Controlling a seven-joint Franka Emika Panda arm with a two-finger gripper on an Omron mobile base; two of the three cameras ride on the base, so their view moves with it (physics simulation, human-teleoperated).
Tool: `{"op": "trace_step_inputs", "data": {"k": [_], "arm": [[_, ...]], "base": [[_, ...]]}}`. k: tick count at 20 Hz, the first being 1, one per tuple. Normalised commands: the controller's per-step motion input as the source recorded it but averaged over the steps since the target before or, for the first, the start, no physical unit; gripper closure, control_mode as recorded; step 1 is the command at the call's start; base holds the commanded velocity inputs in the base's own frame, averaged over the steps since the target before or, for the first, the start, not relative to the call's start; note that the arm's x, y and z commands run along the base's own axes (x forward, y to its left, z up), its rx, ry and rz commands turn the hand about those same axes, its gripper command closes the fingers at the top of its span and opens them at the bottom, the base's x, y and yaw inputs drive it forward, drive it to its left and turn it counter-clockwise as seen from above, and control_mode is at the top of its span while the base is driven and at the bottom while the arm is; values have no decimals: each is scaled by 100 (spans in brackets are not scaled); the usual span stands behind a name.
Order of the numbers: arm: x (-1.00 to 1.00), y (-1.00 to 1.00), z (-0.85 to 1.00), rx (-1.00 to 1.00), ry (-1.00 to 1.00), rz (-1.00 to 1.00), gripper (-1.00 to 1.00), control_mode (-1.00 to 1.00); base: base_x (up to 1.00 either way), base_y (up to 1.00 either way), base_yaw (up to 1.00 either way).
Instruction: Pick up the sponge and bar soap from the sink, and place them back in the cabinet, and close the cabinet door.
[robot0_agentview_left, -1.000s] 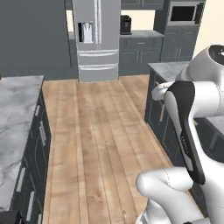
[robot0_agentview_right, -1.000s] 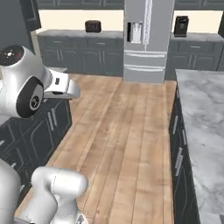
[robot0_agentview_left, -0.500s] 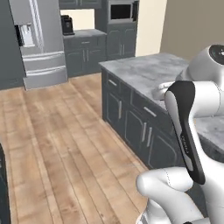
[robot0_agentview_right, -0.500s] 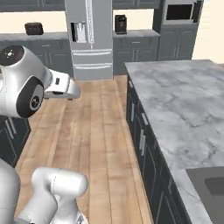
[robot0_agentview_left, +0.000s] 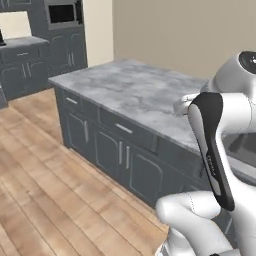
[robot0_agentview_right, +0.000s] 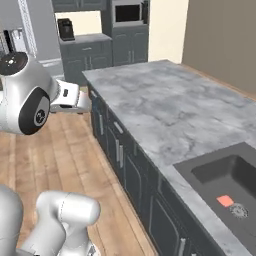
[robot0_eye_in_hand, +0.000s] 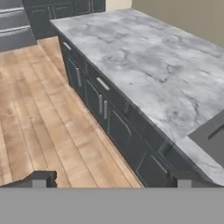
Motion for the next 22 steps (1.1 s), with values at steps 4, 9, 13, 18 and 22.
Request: {"op": "trace_step_inputs", "data": {"k": [4,9,13,18,22], "arm": [[0,0,0,0,0,0,-100,100],[0,0,0,0,0,0,-100,100],[0,0,0,0,0,0,-100,100],[0,0,0,0,0,0,-100,100],[0,0,0,0,0,0,-100,100]], "base": [[-6,0,-56],[-3,0,-55],[18,1,-46],[45,8,-35],[36,3,-39]]}}
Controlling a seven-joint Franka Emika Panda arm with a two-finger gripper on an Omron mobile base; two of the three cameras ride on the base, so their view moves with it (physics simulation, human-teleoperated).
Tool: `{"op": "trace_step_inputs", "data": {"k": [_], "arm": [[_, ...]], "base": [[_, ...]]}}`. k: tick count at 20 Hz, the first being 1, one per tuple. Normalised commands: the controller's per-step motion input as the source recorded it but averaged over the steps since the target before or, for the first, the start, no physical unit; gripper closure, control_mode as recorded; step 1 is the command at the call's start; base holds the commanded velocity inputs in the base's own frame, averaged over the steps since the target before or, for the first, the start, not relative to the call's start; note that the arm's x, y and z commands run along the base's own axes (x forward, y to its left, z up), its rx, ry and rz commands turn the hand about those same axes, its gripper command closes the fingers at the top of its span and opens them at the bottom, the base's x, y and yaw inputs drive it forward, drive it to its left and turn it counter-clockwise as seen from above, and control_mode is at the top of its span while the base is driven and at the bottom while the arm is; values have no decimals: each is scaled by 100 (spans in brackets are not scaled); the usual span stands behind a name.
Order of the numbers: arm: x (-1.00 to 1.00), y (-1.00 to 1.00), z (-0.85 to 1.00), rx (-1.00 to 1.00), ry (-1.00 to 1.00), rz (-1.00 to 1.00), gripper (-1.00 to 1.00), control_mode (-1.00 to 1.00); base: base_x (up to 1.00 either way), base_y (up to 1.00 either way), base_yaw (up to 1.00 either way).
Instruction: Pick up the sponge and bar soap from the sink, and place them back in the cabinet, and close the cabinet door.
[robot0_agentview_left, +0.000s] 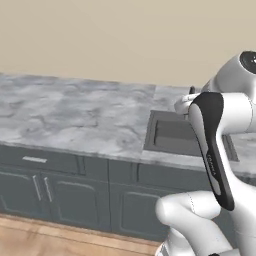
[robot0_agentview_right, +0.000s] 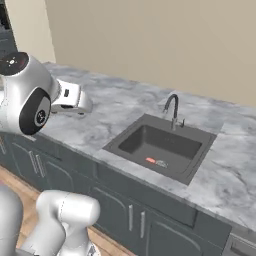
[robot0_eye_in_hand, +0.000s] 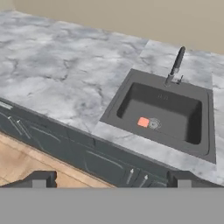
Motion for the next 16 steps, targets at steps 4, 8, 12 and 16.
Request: {"op": "trace_step_inputs", "data": {"k": [4,8,12,16], "arm": [[0,0,0,0,0,0,-100,100],[0,0,0,0,0,0,-100,100],[0,0,0,0,0,0,-100,100],[0,0,0,0,0,0,-100,100]], "base": [[33,26,-45],[13,31,-43],[12,39,-40],[38,37,-30]]}}
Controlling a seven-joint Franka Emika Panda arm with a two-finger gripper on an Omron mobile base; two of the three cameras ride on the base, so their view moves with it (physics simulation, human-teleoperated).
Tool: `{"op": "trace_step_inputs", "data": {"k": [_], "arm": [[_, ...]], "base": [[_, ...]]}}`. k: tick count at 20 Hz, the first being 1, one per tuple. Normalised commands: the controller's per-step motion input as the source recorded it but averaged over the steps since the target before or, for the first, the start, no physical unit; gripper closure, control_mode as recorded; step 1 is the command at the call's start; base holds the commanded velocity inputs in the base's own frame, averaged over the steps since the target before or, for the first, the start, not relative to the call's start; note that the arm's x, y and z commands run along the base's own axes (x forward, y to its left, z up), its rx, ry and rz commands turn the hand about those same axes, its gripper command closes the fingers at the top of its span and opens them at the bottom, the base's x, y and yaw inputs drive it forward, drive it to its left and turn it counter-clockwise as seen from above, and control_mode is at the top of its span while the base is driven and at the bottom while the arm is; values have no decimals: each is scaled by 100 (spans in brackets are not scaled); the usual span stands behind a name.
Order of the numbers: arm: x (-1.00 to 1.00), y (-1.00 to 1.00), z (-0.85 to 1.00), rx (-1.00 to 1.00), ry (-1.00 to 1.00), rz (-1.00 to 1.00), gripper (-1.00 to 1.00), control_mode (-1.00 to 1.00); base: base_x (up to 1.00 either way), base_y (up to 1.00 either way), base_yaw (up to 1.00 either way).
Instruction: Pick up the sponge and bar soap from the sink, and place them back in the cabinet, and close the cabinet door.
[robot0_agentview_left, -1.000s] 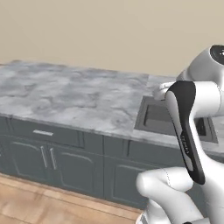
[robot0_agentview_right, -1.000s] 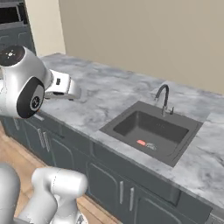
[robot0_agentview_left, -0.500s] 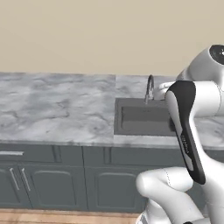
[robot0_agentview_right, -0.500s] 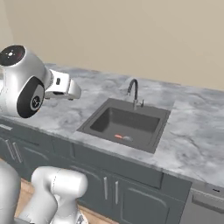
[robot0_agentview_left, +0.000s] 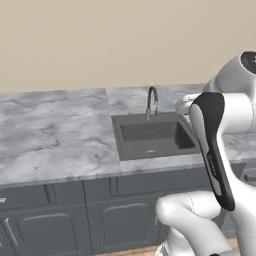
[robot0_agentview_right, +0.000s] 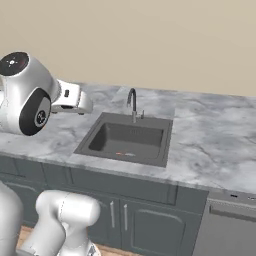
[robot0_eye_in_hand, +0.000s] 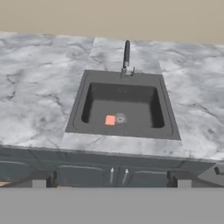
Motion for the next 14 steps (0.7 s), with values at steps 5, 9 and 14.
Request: {"op": "trace_step_inputs", "data": {"k": [5,9,14], "arm": [[0,0,0,0,0,0,-100,100],[0,0,0,0,0,0,-100,100],[0,0,0,0,0,0,-100,100]], "base": [[58,39,-17],[55,25,-13],[59,7,-2]]}}
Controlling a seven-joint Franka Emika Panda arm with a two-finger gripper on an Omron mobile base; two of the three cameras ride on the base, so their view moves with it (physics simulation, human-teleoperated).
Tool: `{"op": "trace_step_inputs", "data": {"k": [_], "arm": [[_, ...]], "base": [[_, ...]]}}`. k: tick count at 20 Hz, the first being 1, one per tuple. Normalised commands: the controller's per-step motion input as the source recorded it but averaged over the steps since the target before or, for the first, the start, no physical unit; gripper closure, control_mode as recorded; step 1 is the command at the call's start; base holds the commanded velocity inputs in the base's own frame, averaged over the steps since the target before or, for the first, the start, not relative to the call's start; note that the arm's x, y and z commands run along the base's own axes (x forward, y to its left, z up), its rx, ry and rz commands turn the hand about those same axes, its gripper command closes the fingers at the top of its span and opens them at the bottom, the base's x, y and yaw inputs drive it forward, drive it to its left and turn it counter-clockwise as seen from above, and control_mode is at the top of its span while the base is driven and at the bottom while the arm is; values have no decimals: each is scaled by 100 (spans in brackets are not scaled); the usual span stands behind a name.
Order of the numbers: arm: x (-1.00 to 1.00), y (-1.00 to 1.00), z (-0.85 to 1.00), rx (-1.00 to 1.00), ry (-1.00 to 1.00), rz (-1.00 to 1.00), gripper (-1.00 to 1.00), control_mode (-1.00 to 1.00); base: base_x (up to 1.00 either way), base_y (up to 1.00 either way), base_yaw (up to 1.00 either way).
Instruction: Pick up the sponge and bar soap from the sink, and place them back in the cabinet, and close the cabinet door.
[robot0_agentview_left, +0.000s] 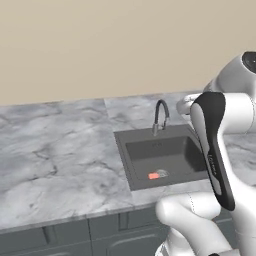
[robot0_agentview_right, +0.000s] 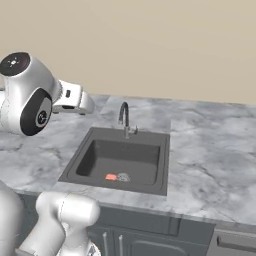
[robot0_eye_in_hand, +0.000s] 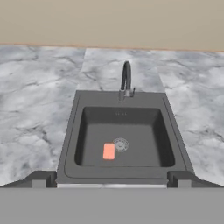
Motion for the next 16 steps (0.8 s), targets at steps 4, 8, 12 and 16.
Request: {"op": "trace_step_inputs", "data": {"k": [4,8,12,16], "arm": [[0,0,0,0,0,0,-100,100],[0,0,0,0,0,0,-100,100],[0,0,0,0,0,0,-100,100],[0,0,0,0,0,0,-100,100]], "base": [[41,4,0],[16,2,0],[42,1,0],[50,0,1]]}}
